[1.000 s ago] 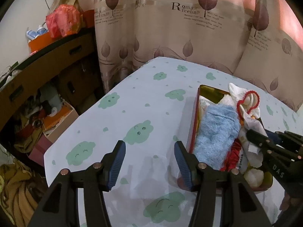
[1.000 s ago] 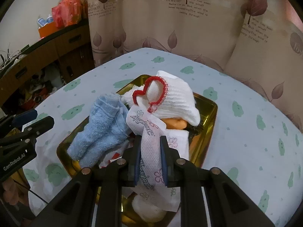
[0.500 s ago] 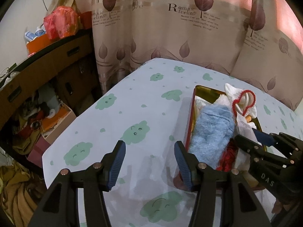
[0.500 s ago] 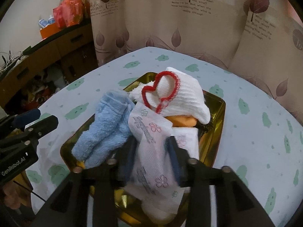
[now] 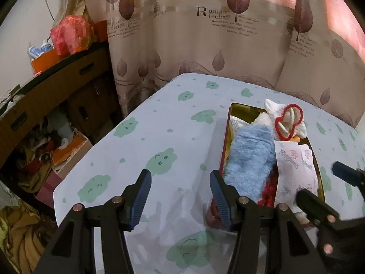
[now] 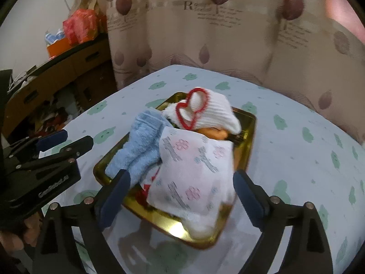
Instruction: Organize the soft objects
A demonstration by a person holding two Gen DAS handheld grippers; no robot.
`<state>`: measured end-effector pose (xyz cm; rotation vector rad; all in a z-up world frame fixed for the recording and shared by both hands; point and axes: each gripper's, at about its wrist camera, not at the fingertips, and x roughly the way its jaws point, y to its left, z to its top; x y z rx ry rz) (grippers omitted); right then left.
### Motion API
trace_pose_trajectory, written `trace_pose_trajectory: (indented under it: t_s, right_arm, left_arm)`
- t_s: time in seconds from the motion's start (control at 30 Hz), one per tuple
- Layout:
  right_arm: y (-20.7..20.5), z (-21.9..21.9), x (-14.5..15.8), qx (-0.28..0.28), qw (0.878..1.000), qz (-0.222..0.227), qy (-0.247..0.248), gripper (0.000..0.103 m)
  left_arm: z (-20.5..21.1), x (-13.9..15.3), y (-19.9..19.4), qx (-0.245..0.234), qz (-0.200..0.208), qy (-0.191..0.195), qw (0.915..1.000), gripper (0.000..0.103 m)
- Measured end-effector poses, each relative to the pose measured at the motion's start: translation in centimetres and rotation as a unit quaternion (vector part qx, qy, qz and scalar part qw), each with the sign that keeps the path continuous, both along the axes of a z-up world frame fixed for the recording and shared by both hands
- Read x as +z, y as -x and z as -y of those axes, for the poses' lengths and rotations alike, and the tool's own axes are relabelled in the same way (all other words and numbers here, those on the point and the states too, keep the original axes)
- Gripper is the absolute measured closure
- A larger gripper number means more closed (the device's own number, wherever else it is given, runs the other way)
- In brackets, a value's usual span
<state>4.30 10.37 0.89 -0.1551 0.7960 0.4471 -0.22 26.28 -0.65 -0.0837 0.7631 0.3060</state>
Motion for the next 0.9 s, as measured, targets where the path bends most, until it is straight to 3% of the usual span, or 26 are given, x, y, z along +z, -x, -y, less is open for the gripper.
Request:
trace_pose_trajectory:
  t_s: [0.43,0.9]
  right_arm:
    - [2.2,2.5,-1.2,-0.034,0.999,-0.009,-0.006,0.009]
    - [1.8,2.8,-2.0,-0.03,0.999,-0.035,-0.02,0.009]
  left_arm:
    - [1.2,-0.1,0.3,-0.012,0.0,-0.008,0.9999,0.048]
    - [1.2,-0.1,0.1,-0.012,-0.004,-0.006,0.9999,0.048]
